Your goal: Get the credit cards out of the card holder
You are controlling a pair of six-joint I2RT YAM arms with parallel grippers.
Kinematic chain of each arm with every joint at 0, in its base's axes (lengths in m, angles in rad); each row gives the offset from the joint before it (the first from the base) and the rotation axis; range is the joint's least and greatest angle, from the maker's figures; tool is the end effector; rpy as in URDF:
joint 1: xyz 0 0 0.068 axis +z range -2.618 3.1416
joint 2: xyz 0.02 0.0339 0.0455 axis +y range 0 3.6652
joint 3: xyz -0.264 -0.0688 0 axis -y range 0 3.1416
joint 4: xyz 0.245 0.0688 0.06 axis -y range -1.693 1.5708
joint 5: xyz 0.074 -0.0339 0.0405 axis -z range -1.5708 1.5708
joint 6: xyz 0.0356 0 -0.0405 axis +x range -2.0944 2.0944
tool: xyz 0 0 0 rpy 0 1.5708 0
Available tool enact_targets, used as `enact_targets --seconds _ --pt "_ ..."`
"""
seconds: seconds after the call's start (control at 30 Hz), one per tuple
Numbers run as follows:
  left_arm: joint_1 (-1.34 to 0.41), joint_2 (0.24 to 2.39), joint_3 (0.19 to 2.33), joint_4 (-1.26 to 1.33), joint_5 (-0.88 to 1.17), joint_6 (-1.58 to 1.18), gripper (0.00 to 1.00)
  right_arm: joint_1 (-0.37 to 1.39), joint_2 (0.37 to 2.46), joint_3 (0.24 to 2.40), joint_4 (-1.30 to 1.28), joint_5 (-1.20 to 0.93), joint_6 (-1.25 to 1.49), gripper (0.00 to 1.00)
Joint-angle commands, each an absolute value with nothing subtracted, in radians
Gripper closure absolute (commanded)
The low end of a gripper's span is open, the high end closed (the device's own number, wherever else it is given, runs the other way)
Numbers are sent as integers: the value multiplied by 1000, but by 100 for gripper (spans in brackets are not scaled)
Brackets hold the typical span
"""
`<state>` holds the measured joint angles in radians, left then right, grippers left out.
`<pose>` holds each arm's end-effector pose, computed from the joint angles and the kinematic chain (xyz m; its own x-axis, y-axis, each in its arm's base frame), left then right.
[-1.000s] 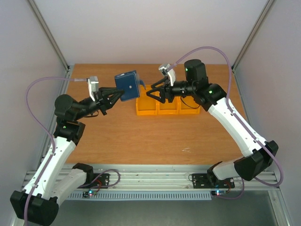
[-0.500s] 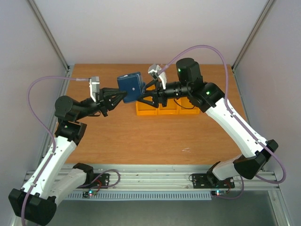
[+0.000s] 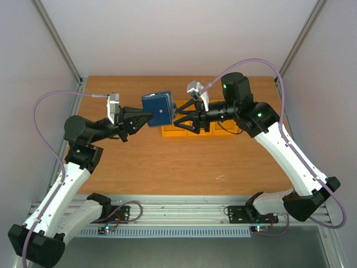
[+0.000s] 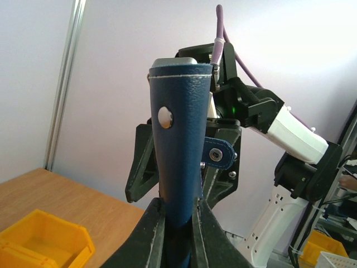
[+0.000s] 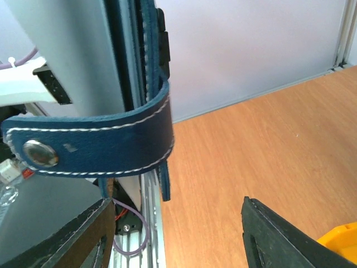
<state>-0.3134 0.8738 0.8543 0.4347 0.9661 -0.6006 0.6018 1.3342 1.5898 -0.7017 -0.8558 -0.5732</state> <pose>0.1650 -0.0842 0.4092 -0.1872 -0.2771 -0.9424 0.9522 0.1844 -0.2434 0.2055 0.1738 0.4481 0.2070 -0.2892 -0.9346 -0.9765 -0.0024 -0.2155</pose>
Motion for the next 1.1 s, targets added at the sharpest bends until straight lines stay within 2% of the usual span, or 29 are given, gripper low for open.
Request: enact_targets --seconds 0.0,0.17,0.37,0.57,0.67,0.8,0.9,1.0,1.07 --pt "-326 852 862 522 989 -615 100 592 1335 1597 -711 -857 -597 40" --pt "-333 845 859 517 985 -617 100 594 1363 1629 -694 -889 -536 46" --pt "-336 842 857 497 984 -613 100 597 1376 1632 -673 -919 -527 48" --pt "-336 845 859 477 979 -605 100 611 1396 1634 -691 -1070 -526 37" --pt "-337 847 852 462 983 -595 100 632 1401 1643 -695 -1056 -522 36" --pt "-336 850 847 452 996 -589 100 643 1396 1642 -622 -1032 -481 41" --pt "-336 851 841 444 1007 -582 100 644 1401 1648 -576 -1004 -456 50" --pt "-336 859 824 437 1029 -577 100 644 1409 1651 -535 -1009 -433 51" --pt "-336 865 819 439 1031 -579 100 644 1413 1648 -508 -1008 -410 59"
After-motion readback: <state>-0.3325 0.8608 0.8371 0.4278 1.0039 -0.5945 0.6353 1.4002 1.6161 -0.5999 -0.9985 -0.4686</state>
